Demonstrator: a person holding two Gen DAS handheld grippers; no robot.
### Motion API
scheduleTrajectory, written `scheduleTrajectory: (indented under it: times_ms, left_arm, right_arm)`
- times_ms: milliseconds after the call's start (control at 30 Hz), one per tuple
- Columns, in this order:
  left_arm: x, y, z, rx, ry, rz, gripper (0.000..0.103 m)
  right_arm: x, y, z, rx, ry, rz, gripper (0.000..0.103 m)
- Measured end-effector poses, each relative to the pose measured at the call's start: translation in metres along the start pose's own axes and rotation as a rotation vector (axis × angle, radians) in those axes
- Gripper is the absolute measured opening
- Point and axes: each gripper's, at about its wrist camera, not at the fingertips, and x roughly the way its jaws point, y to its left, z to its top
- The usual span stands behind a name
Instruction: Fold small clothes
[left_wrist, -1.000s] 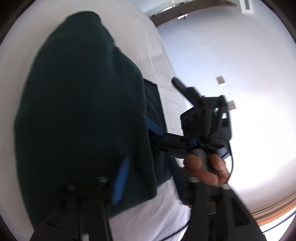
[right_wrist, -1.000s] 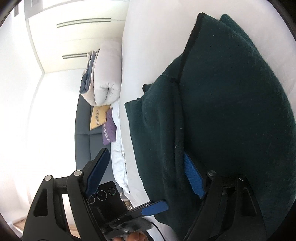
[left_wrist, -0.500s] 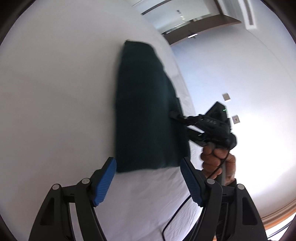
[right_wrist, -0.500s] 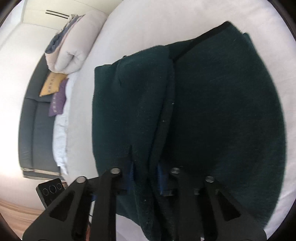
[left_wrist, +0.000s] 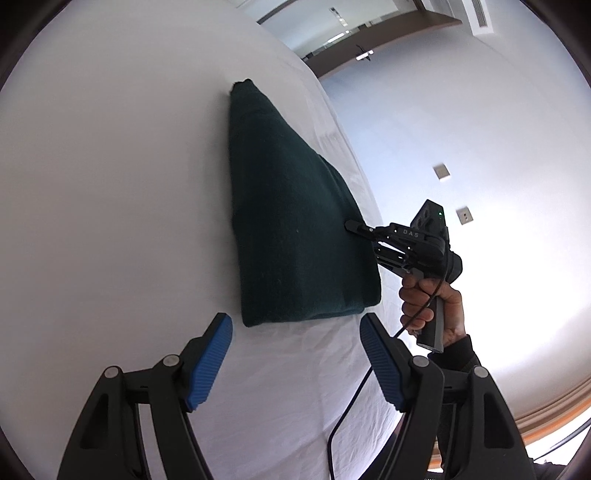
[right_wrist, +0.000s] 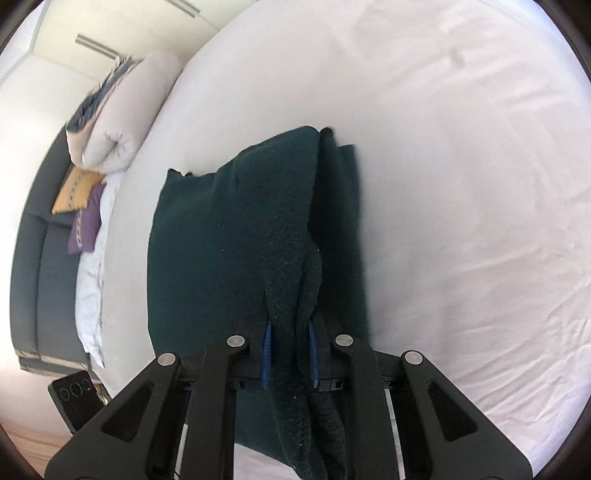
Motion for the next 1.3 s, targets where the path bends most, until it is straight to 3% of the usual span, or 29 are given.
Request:
scheduleTrajectory:
  times_ms: [400, 467, 533, 600, 633, 700, 767, 867, 933, 1100, 1300]
  left_arm:
    - [0.003, -0.021, 0.013, 0.064, 0.007, 0.044, 0.073]
    - [0.004, -0.025, 0.016, 0.080, 0.000, 0.071, 0.073]
    - [0.008, -0.032, 0.019, 0.107, -0.008, 0.103, 0.073]
    - [0.012, -0.037, 0.027, 0.136, -0.018, 0.127, 0.073]
    - [0.017, -0.043, 0.033, 0.149, -0.026, 0.139, 0.073]
    - [0.024, -0.051, 0.046, 0.194, -0.044, 0.166, 0.073]
    - [0.034, -0.063, 0.063, 0.261, -0.072, 0.199, 0.073]
    - [0.058, -0.071, 0.087, 0.323, -0.079, 0.281, 0.066]
    - [0.075, -0.071, 0.098, 0.327, -0.062, 0.319, 0.057]
    - [0.115, -0.076, 0.107, 0.413, -0.011, 0.474, 0.056]
    - [0.141, -0.081, 0.104, 0.496, 0.040, 0.599, 0.057]
  right_arm:
    - [0.013, -0.036, 0.003, 0.037, -0.008, 0.041, 0.016]
    - [0.009, -0.042, 0.001, 0.052, -0.003, 0.054, 0.026]
    - [0.006, -0.036, -0.004, 0.066, 0.001, 0.027, 0.030]
    - [-0.013, -0.027, -0.013, 0.040, -0.055, -0.096, 0.053]
    - [-0.025, -0.018, -0.018, 0.018, -0.117, -0.170, 0.057]
    - [-0.038, 0.009, -0.027, -0.050, -0.201, -0.245, 0.057]
    - [-0.048, 0.034, -0.040, -0.141, -0.250, -0.222, 0.053]
    - [-0.036, 0.069, -0.051, -0.274, -0.229, -0.236, 0.038]
    - [-0.014, 0.081, -0.059, -0.359, -0.168, -0.269, 0.031]
    - [0.015, 0.055, -0.077, -0.417, -0.123, -0.360, 0.024]
    - [0.015, 0.029, -0.078, -0.387, -0.141, -0.278, 0.023]
